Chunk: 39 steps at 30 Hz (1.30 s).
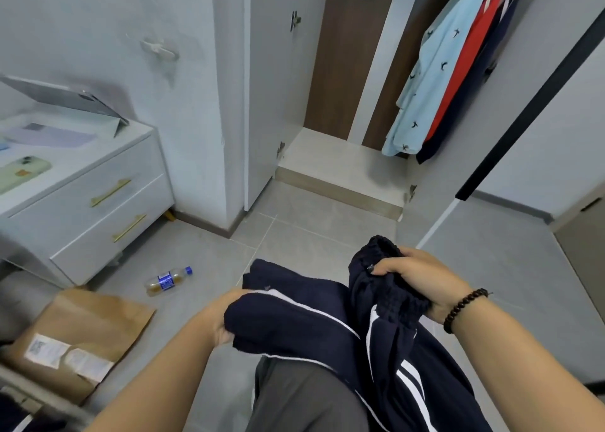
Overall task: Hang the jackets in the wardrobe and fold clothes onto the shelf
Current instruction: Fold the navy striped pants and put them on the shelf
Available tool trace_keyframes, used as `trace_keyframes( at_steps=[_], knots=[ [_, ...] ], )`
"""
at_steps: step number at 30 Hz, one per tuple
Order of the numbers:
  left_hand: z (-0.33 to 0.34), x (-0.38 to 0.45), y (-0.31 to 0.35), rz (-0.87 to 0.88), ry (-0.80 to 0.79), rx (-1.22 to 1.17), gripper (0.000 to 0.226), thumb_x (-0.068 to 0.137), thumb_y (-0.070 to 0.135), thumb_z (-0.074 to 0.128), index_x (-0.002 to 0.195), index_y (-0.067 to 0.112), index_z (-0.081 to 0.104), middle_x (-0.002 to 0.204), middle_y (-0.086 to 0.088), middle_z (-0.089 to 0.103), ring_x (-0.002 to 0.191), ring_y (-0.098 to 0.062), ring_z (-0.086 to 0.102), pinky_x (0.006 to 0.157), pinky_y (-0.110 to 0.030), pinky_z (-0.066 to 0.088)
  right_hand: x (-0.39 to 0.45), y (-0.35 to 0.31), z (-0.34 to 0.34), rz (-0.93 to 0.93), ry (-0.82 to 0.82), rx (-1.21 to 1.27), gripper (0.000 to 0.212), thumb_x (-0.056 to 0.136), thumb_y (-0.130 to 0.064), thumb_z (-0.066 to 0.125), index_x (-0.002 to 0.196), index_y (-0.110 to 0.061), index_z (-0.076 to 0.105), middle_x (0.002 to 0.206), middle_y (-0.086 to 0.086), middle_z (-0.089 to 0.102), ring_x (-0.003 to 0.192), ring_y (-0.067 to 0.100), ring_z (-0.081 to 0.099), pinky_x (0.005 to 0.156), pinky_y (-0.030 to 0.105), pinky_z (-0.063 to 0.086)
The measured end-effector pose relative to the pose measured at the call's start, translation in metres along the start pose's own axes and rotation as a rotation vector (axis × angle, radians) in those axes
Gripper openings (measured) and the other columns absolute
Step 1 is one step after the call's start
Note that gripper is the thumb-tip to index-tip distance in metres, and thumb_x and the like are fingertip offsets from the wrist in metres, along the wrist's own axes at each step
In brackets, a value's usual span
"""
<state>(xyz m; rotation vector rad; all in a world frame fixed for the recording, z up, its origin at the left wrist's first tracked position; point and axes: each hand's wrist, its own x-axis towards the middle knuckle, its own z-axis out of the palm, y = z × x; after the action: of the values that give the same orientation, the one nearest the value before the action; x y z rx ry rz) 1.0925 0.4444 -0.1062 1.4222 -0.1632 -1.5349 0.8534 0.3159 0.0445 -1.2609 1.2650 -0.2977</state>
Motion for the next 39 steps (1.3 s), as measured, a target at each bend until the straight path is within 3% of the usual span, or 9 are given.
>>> trace_keyframes(
  at_steps=[2,7,11,15,19,23,27,32,39],
  knots=[
    [0.011,-0.011,0.021,0.083,-0.034,-0.040,0.005,0.087,0.008,0.065,0.091,0.005,0.066,0.072,-0.014,0.073,0.059,-0.023,0.071,0.050,-0.029,0.055,-0.009,-0.010,-0.015,-0.044,0.056,-0.024,0.021,0.078,-0.001,0.067,0.099,-0.003,0.065,0.082,0.018,0.072,0.069,0.030,0.069,0.062,0.036,0.056],
    [0.068,-0.057,0.082,0.425,-0.311,0.090,0.037,0.074,0.009,0.073,0.110,0.006,0.065,0.106,-0.016,0.072,0.093,-0.027,0.070,0.077,-0.034,0.059,-0.036,-0.053,-0.063,-0.194,0.190,-0.065,0.024,0.078,-0.004,0.069,0.101,-0.006,0.066,0.089,0.021,0.072,0.074,0.032,0.070,0.068,0.040,0.058],
    [0.124,-0.108,0.112,0.543,-0.362,0.229,0.030,0.082,0.011,0.070,0.111,0.011,0.064,0.105,-0.012,0.073,0.092,-0.025,0.071,0.075,-0.031,0.057,-0.068,-0.085,-0.098,-0.357,0.253,-0.055,0.027,0.077,-0.010,0.072,0.104,-0.012,0.065,0.090,0.015,0.072,0.076,0.029,0.072,0.063,0.036,0.057],
    [0.163,-0.146,0.112,0.671,-0.315,0.463,0.015,0.087,0.018,0.068,0.101,0.024,0.066,0.090,0.001,0.075,0.082,-0.015,0.072,0.066,-0.022,0.054,-0.099,-0.078,-0.106,-0.528,0.300,-0.173,0.034,0.077,-0.016,0.074,0.104,-0.032,0.062,0.093,-0.002,0.070,0.072,0.015,0.072,0.056,0.025,0.055],
    [0.182,-0.155,0.080,0.818,-0.222,0.855,0.009,0.090,0.023,0.065,0.086,0.030,0.061,0.080,0.013,0.071,0.069,0.001,0.066,0.060,-0.008,0.046,-0.105,-0.032,-0.099,-0.593,0.211,-0.370,0.044,0.082,-0.016,0.070,0.116,-0.037,0.053,0.105,-0.018,0.061,0.091,0.000,0.063,0.063,0.009,0.051],
    [0.180,-0.130,0.029,0.925,0.095,1.192,0.029,0.093,0.019,0.058,0.073,0.031,0.041,0.070,0.007,0.058,0.065,-0.003,0.057,0.051,-0.017,0.039,-0.088,0.024,-0.088,-0.570,0.253,-0.207,0.041,0.085,-0.012,0.068,0.101,-0.045,0.050,0.101,-0.023,0.060,0.092,-0.004,0.059,0.067,0.008,0.048],
    [0.163,-0.108,-0.013,0.823,0.266,0.759,0.014,0.093,0.026,0.060,0.085,0.016,0.054,0.076,-0.005,0.066,0.063,-0.017,0.061,0.058,-0.028,0.049,-0.073,0.077,-0.076,-0.450,0.364,0.011,0.036,0.084,-0.016,0.070,0.114,-0.029,0.055,0.100,-0.011,0.065,0.076,0.001,0.066,0.058,0.014,0.051],
    [0.154,-0.105,-0.037,0.452,0.169,0.249,0.018,0.092,0.031,0.065,0.091,0.013,0.066,0.089,-0.013,0.074,0.082,-0.028,0.071,0.075,-0.045,0.058,-0.075,0.123,-0.053,-0.356,0.374,0.073,0.044,0.078,-0.019,0.075,0.114,-0.033,0.054,0.112,-0.004,0.063,0.085,0.012,0.068,0.066,0.025,0.058],
    [0.178,-0.122,-0.060,0.241,0.003,0.025,0.028,0.100,0.027,0.052,0.093,0.009,0.073,0.090,-0.014,0.075,0.079,-0.027,0.074,0.055,-0.031,0.057,-0.092,0.141,-0.011,-0.499,0.267,-0.041,0.046,0.077,-0.021,0.074,0.107,-0.047,0.051,0.090,-0.013,0.070,0.082,-0.001,0.067,0.069,0.019,0.057]
  ],
)
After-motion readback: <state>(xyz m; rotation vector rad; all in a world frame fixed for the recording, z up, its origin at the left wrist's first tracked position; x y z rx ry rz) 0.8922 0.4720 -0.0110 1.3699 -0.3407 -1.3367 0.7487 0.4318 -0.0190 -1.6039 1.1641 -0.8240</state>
